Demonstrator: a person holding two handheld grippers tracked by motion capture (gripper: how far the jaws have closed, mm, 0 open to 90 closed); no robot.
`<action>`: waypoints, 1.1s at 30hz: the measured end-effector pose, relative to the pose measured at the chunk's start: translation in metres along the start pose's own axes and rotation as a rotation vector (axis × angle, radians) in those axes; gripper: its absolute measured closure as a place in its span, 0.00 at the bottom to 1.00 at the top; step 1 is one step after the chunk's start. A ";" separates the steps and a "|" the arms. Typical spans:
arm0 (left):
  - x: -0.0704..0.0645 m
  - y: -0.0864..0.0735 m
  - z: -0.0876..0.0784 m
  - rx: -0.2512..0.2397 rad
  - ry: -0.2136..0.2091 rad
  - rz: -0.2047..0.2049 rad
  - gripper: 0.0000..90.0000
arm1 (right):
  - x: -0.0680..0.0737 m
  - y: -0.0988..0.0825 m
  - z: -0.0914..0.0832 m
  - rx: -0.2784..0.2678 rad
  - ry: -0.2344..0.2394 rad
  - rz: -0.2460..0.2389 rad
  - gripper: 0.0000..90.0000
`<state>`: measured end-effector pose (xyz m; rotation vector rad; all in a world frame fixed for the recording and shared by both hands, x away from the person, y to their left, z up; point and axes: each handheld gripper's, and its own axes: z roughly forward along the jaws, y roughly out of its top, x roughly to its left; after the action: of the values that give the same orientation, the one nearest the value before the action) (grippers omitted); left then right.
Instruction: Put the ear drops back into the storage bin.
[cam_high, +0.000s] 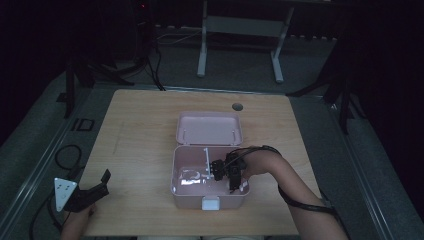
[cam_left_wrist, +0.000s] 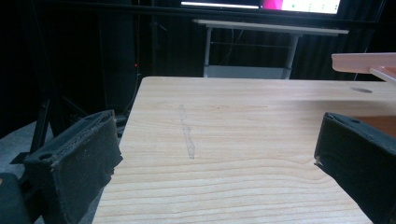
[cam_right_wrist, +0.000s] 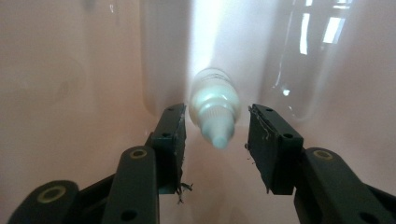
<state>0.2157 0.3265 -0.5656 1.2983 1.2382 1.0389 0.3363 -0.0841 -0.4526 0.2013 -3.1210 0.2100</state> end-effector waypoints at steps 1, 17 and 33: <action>0.000 0.000 0.000 0.000 0.000 0.001 0.00 | 0.000 0.000 -0.003 -0.004 -0.006 0.000 0.62; 0.000 0.000 0.000 0.001 0.001 -0.001 0.00 | 0.006 -0.019 -0.049 -0.090 -0.077 0.030 0.52; 0.000 0.000 0.000 0.003 0.001 -0.002 0.00 | 0.005 -0.061 -0.066 -0.173 -0.106 0.134 0.22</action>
<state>0.2160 0.3267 -0.5655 1.2983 1.2420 1.0372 0.3392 -0.1362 -0.3793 0.0019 -3.2371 -0.0728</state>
